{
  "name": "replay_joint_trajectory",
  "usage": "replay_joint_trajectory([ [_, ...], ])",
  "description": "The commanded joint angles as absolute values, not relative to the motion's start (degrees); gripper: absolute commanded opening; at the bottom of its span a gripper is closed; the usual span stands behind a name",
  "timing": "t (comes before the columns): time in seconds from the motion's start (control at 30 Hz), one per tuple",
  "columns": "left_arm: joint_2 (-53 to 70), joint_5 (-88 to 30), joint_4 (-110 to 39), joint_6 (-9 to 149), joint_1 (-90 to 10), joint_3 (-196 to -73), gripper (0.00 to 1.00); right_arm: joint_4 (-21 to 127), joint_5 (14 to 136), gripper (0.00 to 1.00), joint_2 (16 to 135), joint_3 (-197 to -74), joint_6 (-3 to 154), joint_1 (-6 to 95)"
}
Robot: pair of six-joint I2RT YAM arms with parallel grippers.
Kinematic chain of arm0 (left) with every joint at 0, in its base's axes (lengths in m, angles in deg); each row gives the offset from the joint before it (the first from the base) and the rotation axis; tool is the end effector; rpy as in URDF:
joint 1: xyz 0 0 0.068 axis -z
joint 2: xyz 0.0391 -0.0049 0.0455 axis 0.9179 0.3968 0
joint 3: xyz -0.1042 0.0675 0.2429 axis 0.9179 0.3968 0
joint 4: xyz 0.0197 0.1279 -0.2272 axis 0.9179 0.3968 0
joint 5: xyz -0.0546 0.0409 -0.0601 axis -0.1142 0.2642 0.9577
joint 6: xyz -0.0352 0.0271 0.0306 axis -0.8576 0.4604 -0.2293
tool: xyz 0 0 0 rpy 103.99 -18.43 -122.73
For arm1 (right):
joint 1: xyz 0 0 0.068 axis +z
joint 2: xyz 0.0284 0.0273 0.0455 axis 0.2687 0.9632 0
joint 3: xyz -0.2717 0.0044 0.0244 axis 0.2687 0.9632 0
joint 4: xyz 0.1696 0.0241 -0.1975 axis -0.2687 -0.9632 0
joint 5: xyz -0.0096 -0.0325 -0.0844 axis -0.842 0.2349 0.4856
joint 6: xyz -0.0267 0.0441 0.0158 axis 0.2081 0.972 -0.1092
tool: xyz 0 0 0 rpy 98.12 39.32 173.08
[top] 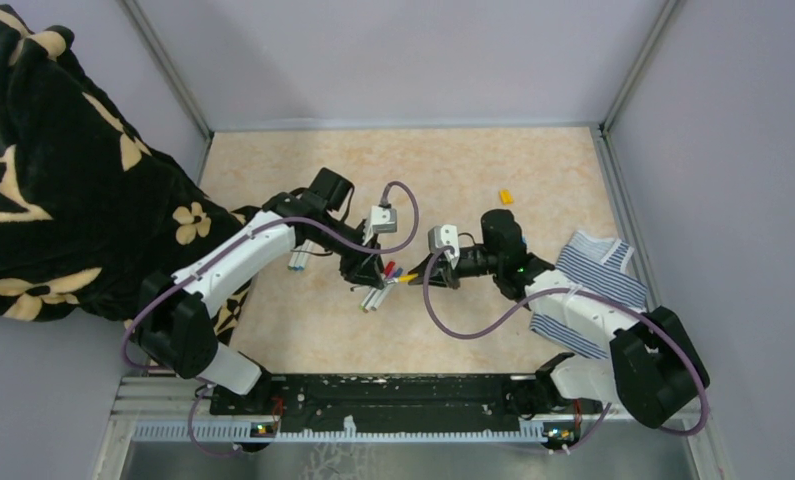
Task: Open the pen caps
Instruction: Open the pen cap from the pen.
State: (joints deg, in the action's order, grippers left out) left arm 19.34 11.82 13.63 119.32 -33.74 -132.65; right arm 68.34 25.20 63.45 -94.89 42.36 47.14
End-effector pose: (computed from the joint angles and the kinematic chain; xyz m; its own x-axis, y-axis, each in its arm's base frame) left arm 0.2359 -0.1845 0.2790 -0.2003 0.6101 -0.7666 0.9658 -0.0087 -0.2593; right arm 0.1965 0.1560 0.2422 0.1762 -0.1721 -0.9692 -0.9843 -0.0419 -0.1715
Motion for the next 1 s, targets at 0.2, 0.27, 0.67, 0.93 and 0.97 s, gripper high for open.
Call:
replay_joint_trajectory([
  [0.2,18.1,11.12,12.77,121.75,-32.27,-131.27,0.51,72.64,22.6,0.0,66.56,-97.57,49.5,45.78],
  [0.27,18.12,10.37,12.76,121.91,-32.19,-131.0,0.56,73.08,22.4,0.0,66.23,-97.25,49.67,45.53],
  [0.67,17.56,9.59,12.2,121.94,-32.17,-130.01,0.34,76.35,21.48,0.0,65.81,-96.43,53.07,44.24],
  [0.93,15.55,3.34,5.23,118.5,-32.08,-127.77,0.0,74.34,21.98,0.0,67.12,-97.46,53.14,44.24],
  [0.97,14.85,2.13,4.16,118.06,-32.08,-127.19,0.0,74.1,22.24,0.0,67.41,-97.71,53.61,44.19],
])
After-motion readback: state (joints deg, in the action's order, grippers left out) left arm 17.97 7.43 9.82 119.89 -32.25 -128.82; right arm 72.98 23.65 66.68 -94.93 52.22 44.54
